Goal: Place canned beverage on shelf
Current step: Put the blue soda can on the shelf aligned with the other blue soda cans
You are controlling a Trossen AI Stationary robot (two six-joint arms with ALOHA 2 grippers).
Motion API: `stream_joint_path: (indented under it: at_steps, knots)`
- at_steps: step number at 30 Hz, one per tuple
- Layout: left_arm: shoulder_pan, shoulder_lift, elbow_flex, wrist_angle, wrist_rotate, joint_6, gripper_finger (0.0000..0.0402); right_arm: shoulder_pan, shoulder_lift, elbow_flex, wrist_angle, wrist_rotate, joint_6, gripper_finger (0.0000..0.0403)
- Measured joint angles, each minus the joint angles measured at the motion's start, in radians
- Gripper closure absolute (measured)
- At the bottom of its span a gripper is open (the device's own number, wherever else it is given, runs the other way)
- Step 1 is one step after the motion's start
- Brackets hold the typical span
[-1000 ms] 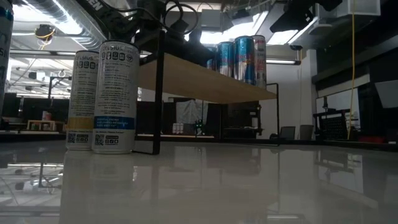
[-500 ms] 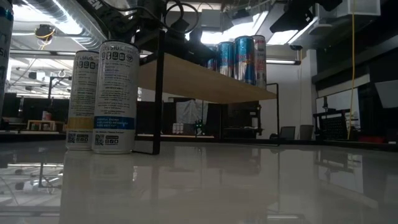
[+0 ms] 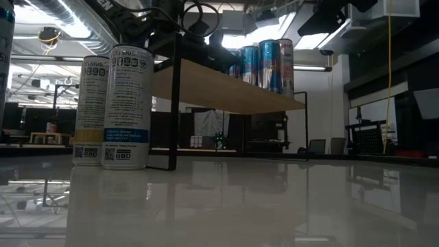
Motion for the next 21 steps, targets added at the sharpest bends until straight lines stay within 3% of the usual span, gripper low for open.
stream_joint_path:
  at_steps: [8, 21]
  knots:
    - [0.0, 0.0, 0.0, 0.001, -0.022, 0.0, 0.0073, 0.0, 0.0, 0.0, 0.0, -0.001, 0.0, 0.0029]
    - [0.0, -0.002, 0.0, 0.003, -0.022, -0.001, 0.0066, 0.0, 0.0, 0.0, 0.0, -0.017, 0.0, 0.0029]
